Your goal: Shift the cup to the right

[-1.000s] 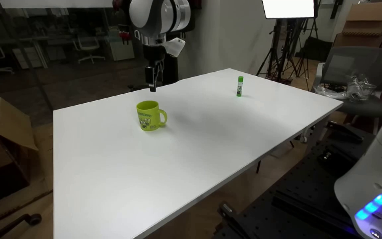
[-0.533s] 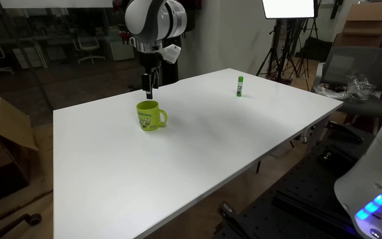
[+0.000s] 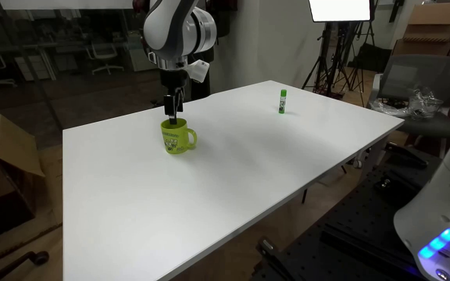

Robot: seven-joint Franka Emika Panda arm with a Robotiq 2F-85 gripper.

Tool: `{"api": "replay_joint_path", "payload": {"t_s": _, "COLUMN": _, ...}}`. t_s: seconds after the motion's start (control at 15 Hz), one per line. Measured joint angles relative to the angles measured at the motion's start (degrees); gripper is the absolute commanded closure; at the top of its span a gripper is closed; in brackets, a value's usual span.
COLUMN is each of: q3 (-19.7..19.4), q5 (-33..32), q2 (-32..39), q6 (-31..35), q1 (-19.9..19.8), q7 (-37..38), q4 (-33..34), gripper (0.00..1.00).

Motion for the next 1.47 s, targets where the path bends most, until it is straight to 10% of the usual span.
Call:
{"api": "replay_joint_path", "payload": {"t_s": 1.13, "q3": -0.1, "q5": 0.1, "q2": 5.7, "q6": 0.3, "q1": -3.3, "q7": -5.2, "q4": 4.2, "gripper": 0.0}}
{"api": "replay_joint_path", "payload": {"t_s": 1.2, "q3": -0.1, "q5": 0.1, "q2": 6.4, "q6": 0.1, "q1": -3.3, "q7": -5.5, "q4": 5.0, "gripper": 0.25}}
{"api": "replay_joint_path", "payload": {"t_s": 1.47, "q3": -0.1, "q5": 0.1, "q2": 9.0, "q6": -0.3, "q1": -3.3, "q7": -6.3, "q4": 8.2, "gripper": 0.47}}
